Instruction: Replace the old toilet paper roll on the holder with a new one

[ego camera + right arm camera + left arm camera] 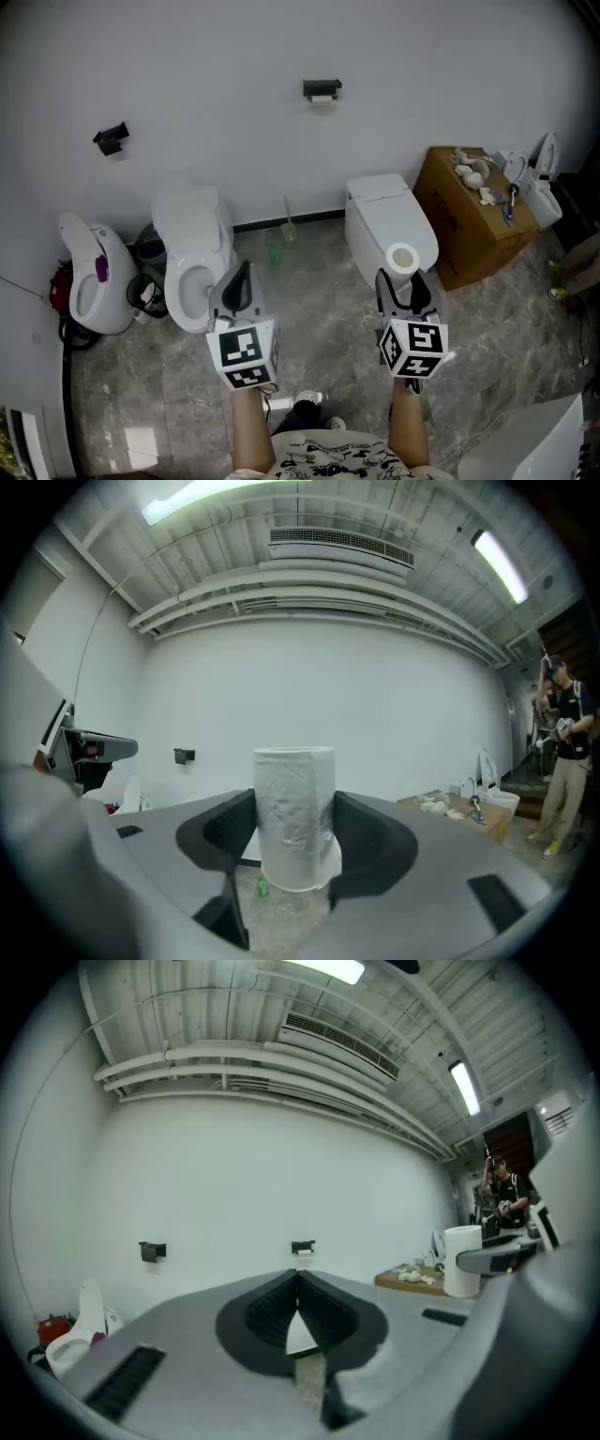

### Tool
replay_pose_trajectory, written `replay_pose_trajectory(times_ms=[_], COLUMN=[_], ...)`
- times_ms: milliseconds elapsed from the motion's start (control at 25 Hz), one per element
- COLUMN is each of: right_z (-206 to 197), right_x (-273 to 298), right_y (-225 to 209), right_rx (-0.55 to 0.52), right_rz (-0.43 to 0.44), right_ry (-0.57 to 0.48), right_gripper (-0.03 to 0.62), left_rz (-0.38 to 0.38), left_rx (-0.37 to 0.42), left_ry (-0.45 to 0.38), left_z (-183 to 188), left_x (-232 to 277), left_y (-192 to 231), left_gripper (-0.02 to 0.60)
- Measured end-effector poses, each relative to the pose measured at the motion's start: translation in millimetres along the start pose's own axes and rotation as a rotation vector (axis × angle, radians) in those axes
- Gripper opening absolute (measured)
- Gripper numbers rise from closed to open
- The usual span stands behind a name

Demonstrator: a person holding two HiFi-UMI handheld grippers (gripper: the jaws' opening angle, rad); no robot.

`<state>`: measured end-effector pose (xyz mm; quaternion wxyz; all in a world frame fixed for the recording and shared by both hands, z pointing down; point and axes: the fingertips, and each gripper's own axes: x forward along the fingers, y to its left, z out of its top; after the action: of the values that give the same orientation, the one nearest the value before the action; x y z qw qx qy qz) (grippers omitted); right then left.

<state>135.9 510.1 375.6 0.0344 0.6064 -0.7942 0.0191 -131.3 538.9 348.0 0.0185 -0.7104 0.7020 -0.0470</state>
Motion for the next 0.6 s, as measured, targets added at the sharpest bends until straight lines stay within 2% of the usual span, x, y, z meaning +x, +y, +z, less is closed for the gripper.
replay_pose_trajectory(times_ms=[600], right_z=[-5], right_x=[13], right_y=[4], right_rx=[0.018], right_rz=[-0.002], right_ry=[-0.002], right_gripper=[0.268], left_rz=[0.003], left_rx=[-0.001], left_ry=[0.003], left_z=[-7], left_x=[12], left_y=[9], left_gripper=[0.003])
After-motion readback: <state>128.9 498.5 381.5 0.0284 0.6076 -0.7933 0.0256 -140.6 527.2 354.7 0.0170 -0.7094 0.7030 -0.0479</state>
